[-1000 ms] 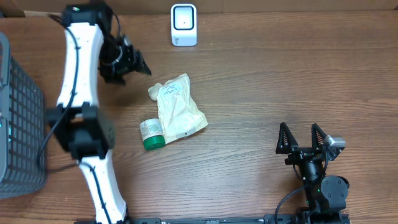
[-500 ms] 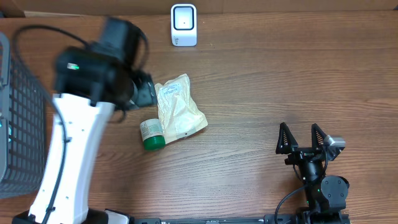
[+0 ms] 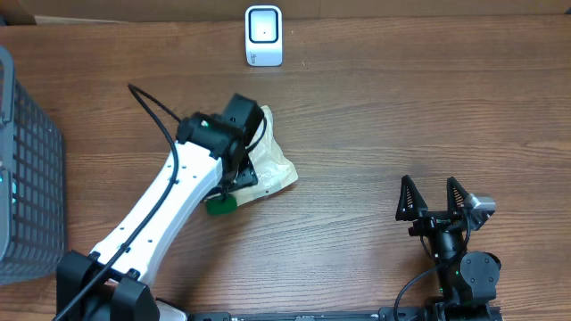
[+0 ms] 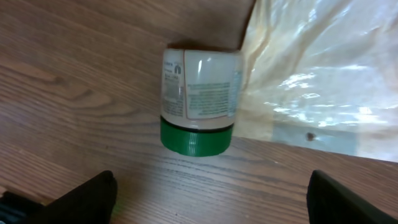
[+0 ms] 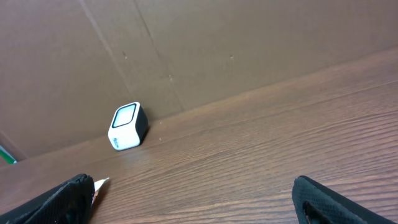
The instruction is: Scan the item barcode
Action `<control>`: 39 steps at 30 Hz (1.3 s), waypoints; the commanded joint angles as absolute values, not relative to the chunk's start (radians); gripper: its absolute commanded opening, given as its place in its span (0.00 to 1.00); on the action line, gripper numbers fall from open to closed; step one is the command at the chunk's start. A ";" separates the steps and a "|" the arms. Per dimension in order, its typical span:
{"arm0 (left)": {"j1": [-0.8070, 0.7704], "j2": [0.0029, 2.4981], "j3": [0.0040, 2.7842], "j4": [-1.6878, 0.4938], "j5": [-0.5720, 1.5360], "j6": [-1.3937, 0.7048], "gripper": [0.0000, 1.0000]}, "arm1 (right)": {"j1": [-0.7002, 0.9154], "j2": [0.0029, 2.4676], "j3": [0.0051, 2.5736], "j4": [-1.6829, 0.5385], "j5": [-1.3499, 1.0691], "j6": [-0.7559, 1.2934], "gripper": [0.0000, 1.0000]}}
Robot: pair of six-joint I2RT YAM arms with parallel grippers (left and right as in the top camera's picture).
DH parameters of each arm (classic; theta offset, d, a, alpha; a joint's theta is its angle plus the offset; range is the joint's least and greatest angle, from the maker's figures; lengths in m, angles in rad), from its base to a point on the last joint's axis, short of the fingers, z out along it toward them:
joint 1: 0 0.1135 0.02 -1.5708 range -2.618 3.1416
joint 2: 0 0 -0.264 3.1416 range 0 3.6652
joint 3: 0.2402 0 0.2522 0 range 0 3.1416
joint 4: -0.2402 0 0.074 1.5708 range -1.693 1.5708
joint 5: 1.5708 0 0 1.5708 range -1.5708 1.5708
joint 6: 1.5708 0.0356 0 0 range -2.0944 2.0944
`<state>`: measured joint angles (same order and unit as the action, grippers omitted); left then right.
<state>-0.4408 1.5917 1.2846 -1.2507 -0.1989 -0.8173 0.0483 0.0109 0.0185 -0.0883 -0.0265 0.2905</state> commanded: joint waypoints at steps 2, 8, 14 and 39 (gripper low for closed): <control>-0.437 1.582 1.172 -1.173 -0.213 -0.846 0.86 | 0.054 0.003 0.008 -0.081 -0.028 0.287 1.00; -0.409 1.582 1.055 -1.067 -0.213 -0.846 0.86 | 0.054 0.003 0.008 -0.081 -0.028 0.287 1.00; -0.379 1.582 0.987 -0.957 -0.208 -0.827 0.78 | 0.054 0.003 0.008 -0.081 -0.028 0.287 1.00; -0.380 1.582 0.868 -0.785 -0.122 -0.769 0.45 | 0.054 0.003 0.008 -0.081 -0.028 0.287 1.00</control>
